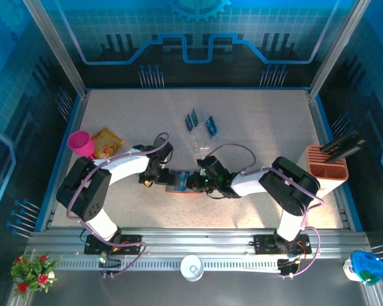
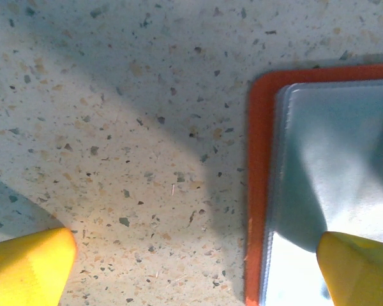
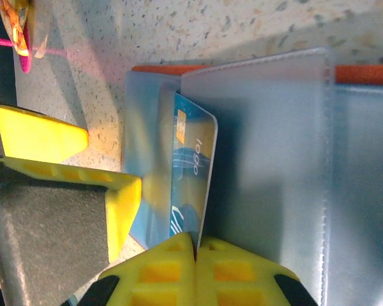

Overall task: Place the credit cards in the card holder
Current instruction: Insert the credit card into the card slot.

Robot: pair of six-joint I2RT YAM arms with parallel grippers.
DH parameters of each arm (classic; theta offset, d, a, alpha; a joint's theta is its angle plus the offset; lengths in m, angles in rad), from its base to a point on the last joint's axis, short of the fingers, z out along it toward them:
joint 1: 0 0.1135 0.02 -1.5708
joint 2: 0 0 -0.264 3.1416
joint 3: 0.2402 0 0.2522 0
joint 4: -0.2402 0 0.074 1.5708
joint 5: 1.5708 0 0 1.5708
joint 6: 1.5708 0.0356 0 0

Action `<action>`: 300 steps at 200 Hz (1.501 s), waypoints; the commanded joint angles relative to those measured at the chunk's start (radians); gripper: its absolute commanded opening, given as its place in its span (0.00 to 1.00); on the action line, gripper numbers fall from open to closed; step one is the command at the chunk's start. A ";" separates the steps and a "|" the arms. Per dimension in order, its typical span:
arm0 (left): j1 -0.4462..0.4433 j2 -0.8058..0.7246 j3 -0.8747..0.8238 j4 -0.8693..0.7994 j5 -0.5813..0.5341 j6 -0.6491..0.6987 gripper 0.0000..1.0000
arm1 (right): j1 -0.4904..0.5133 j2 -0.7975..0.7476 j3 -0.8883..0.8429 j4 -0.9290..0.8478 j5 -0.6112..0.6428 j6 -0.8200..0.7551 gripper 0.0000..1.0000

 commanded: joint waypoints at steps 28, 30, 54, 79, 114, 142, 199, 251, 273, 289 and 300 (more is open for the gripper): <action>-0.005 -0.061 0.014 -0.055 0.017 -0.016 0.99 | -0.009 -0.011 0.100 -0.317 -0.055 -0.115 0.32; -0.003 -0.064 0.017 -0.056 0.017 -0.017 0.99 | -0.011 -0.017 0.103 -0.325 -0.053 -0.119 0.33; 0.021 -0.115 0.043 -0.066 0.034 -0.048 0.99 | -0.037 -0.091 0.143 -0.452 -0.024 -0.175 0.38; 0.079 -0.158 0.040 -0.072 0.068 -0.101 0.99 | -0.054 -0.142 0.157 -0.547 0.008 -0.219 0.37; 0.124 -0.166 0.011 -0.087 0.073 -0.133 0.99 | -0.054 -0.111 0.259 -0.636 0.017 -0.282 0.22; 0.139 -0.138 -0.008 -0.099 0.064 -0.147 0.99 | -0.038 -0.049 0.335 -0.685 0.030 -0.313 0.12; 0.141 -0.068 -0.009 -0.112 0.040 -0.135 0.99 | -0.001 0.070 0.462 -0.747 0.040 -0.353 0.07; 0.141 0.007 0.005 -0.110 0.051 -0.116 0.99 | 0.011 0.133 0.503 -0.770 0.040 -0.357 0.06; 0.141 0.038 0.018 -0.109 0.063 -0.103 0.99 | 0.021 0.164 0.526 -0.789 0.044 -0.358 0.05; 0.141 0.051 0.020 -0.105 0.066 -0.097 0.99 | 0.028 0.187 0.547 -0.800 0.038 -0.357 0.04; 0.141 0.055 0.021 -0.102 0.069 -0.093 0.99 | 0.035 0.203 0.565 -0.805 0.034 -0.357 0.03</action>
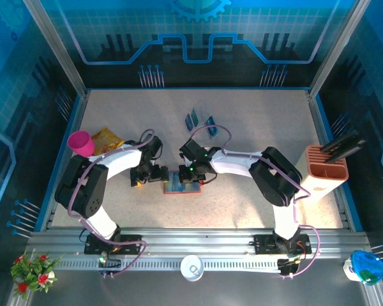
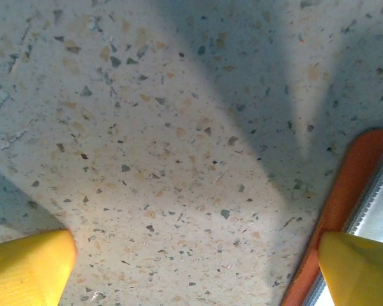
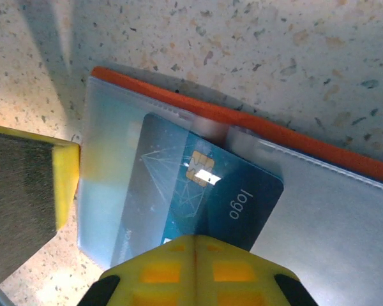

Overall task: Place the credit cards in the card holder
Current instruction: Insert the credit card into the card slot.

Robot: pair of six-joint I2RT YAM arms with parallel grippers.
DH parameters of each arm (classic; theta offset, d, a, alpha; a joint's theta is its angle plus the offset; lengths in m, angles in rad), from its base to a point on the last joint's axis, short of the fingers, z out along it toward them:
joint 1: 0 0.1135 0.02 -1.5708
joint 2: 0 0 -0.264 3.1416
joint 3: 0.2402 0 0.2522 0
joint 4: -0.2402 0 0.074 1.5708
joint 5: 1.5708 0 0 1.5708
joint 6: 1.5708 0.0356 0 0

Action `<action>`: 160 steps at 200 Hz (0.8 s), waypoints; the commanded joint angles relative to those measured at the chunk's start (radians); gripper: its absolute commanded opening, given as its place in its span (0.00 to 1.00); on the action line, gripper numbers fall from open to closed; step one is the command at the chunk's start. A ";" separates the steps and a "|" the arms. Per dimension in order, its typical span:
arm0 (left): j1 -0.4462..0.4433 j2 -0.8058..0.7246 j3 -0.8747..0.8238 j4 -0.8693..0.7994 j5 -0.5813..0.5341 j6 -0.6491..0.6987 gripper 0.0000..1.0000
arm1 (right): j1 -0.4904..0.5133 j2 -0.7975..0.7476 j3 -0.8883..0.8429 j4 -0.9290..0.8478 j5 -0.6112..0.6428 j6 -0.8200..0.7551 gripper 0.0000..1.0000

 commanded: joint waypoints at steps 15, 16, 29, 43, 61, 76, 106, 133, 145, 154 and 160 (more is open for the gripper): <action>0.009 0.044 0.005 -0.008 0.028 0.035 0.99 | 0.040 0.068 0.076 -0.059 -0.003 -0.015 0.03; 0.008 0.045 0.004 -0.008 0.028 0.035 0.99 | 0.040 0.069 0.081 -0.060 -0.004 -0.015 0.03; 0.008 0.045 0.001 -0.004 0.031 0.037 0.99 | 0.047 0.087 0.105 -0.064 -0.010 -0.014 0.03; 0.008 0.045 -0.002 -0.001 0.034 0.039 0.99 | 0.051 0.102 0.121 -0.061 -0.024 -0.008 0.03; 0.009 0.042 -0.004 -0.002 0.036 0.040 0.99 | 0.049 0.094 0.129 -0.061 -0.032 -0.004 0.03; 0.008 0.032 -0.002 -0.001 0.042 0.040 0.99 | 0.042 0.057 0.120 -0.057 -0.030 -0.004 0.03; 0.008 -0.013 0.020 -0.018 0.048 0.036 0.99 | 0.017 -0.036 0.061 -0.044 -0.005 0.010 0.03; 0.011 -0.062 0.045 -0.048 0.034 0.032 0.99 | 0.004 -0.085 0.003 -0.033 0.018 0.026 0.03; 0.015 -0.077 0.049 -0.056 0.022 0.031 0.99 | 0.000 -0.086 -0.009 -0.034 0.023 0.028 0.02; 0.018 -0.082 0.049 -0.062 0.015 0.028 0.99 | -0.002 -0.082 -0.013 -0.036 0.024 0.028 0.02; 0.020 -0.083 0.048 -0.066 0.007 0.026 0.99 | -0.001 -0.078 -0.016 -0.036 0.024 0.027 0.02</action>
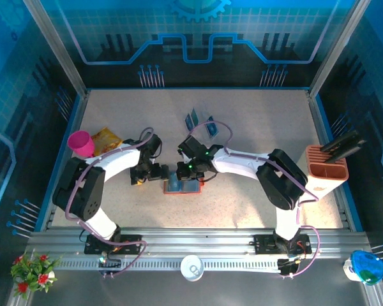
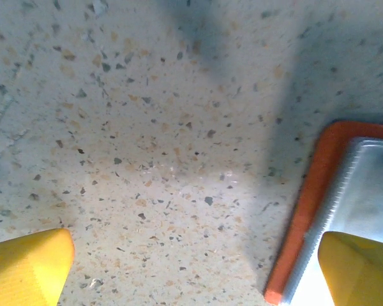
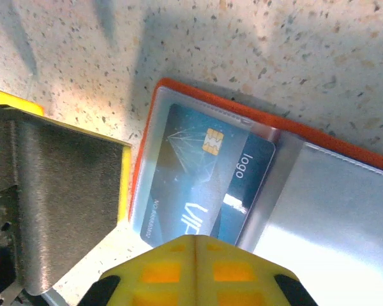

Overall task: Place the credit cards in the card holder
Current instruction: Insert the credit card into the card slot.

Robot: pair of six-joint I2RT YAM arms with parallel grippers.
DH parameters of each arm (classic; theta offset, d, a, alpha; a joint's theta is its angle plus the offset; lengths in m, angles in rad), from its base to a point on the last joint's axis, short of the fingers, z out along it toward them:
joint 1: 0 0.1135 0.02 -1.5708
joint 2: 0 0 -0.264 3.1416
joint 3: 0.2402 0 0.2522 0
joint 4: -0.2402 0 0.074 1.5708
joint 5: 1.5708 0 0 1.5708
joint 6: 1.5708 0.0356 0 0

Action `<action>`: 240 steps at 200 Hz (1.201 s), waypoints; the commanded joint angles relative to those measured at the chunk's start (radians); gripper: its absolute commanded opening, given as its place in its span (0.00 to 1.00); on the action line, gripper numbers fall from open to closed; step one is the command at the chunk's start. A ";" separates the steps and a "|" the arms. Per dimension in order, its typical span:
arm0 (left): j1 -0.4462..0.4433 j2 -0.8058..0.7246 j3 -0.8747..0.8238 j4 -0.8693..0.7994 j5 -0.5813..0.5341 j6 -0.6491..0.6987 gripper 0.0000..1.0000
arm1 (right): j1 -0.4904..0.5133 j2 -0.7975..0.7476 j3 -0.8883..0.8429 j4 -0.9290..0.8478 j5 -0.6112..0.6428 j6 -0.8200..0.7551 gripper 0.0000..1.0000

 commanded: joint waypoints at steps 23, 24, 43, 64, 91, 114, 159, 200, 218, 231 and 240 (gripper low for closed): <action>0.023 -0.042 0.016 -0.053 -0.042 0.001 0.99 | -0.008 0.012 -0.033 0.005 0.018 0.015 0.02; 0.023 -0.042 0.014 -0.053 -0.044 0.001 0.99 | -0.009 0.013 -0.033 0.006 0.018 0.015 0.02; 0.030 -0.034 0.000 -0.054 -0.050 0.001 0.99 | -0.007 0.028 -0.028 0.010 0.018 0.015 0.01; 0.031 -0.018 -0.005 -0.051 -0.054 0.005 0.99 | -0.006 0.044 -0.022 0.015 0.017 0.015 0.01; 0.032 0.011 -0.002 -0.043 -0.048 0.014 0.99 | -0.008 0.068 -0.010 0.010 0.011 0.009 0.01; 0.031 0.038 -0.001 -0.039 -0.045 0.025 0.99 | -0.007 0.079 -0.003 -0.002 0.013 0.004 0.00; 0.032 0.089 -0.006 -0.026 -0.021 0.044 0.99 | -0.004 0.108 0.029 -0.021 -0.004 -0.004 0.00; 0.031 0.110 -0.010 -0.011 -0.008 0.050 0.99 | 0.014 0.140 0.071 -0.036 -0.021 -0.006 0.00; 0.031 0.111 -0.010 -0.008 -0.007 0.053 0.99 | 0.020 0.154 0.084 -0.033 -0.032 0.001 0.00; 0.032 0.113 -0.007 -0.008 -0.007 0.056 0.99 | 0.022 0.162 0.092 -0.029 -0.038 0.006 0.00; 0.031 0.114 -0.007 -0.009 -0.007 0.057 0.99 | 0.025 0.166 0.095 -0.027 -0.041 0.010 0.00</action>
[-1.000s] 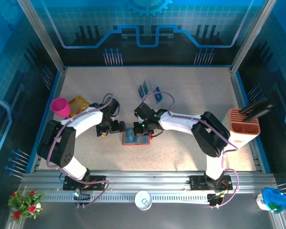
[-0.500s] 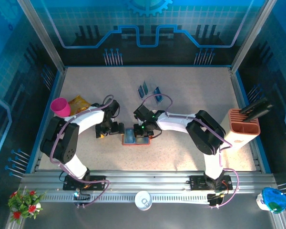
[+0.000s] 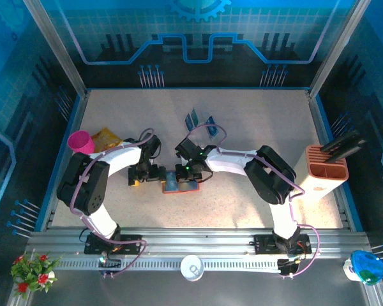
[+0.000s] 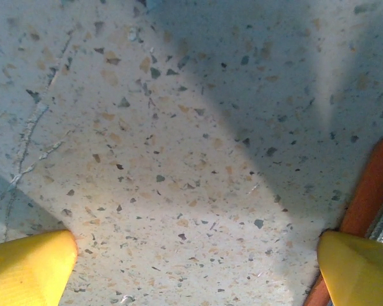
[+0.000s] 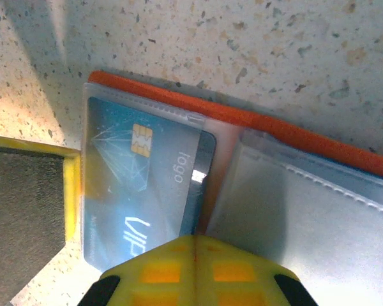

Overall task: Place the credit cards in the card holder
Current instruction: Insert the credit card into the card slot.

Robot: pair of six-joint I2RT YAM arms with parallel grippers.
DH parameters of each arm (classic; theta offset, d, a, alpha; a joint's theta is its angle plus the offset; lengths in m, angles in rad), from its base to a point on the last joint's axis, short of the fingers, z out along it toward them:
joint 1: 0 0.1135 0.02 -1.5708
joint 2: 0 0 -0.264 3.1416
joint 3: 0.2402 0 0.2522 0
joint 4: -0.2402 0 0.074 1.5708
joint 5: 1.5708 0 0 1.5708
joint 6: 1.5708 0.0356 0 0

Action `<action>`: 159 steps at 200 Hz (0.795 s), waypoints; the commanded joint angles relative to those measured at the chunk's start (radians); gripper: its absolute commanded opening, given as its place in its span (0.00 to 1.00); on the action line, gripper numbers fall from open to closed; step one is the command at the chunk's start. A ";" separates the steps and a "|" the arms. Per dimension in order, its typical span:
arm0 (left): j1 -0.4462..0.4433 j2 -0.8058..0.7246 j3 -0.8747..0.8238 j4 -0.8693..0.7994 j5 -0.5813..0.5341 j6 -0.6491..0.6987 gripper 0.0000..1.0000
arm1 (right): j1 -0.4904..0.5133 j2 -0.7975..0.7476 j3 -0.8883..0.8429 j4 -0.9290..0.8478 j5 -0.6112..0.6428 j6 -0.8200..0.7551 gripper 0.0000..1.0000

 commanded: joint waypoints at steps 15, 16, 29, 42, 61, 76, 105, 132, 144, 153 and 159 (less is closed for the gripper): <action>0.009 0.042 -0.010 0.010 0.033 0.032 0.99 | 0.023 0.039 0.033 -0.010 -0.031 0.012 0.00; 0.009 0.042 -0.010 0.010 0.033 0.032 0.99 | 0.023 0.039 0.033 -0.010 -0.032 0.013 0.00; 0.009 0.042 -0.010 0.012 0.036 0.034 0.99 | 0.022 0.036 0.032 -0.007 -0.035 0.015 0.00; 0.009 0.042 -0.008 0.012 0.042 0.033 0.99 | 0.020 0.025 0.029 -0.005 -0.035 0.019 0.00; 0.009 0.030 0.005 0.004 0.048 0.033 0.99 | 0.010 -0.011 0.014 0.001 -0.030 0.027 0.00; 0.012 0.009 0.030 -0.006 0.049 0.038 0.99 | -0.003 -0.058 -0.011 0.012 -0.023 0.039 0.01; 0.037 -0.037 0.108 -0.042 0.046 0.060 0.99 | -0.032 -0.156 -0.065 0.015 0.006 0.049 0.09; 0.064 -0.076 0.176 -0.068 0.051 0.072 0.99 | -0.061 -0.235 -0.120 0.011 0.035 0.050 0.14; 0.069 -0.093 0.194 -0.070 0.058 0.073 0.99 | -0.072 -0.267 -0.145 0.010 0.048 0.049 0.15; 0.069 -0.105 0.202 -0.066 0.069 0.071 0.99 | -0.082 -0.288 -0.165 0.011 0.055 0.046 0.15; 0.070 -0.112 0.206 -0.062 0.076 0.067 0.99 | -0.088 -0.300 -0.178 0.014 0.060 0.044 0.16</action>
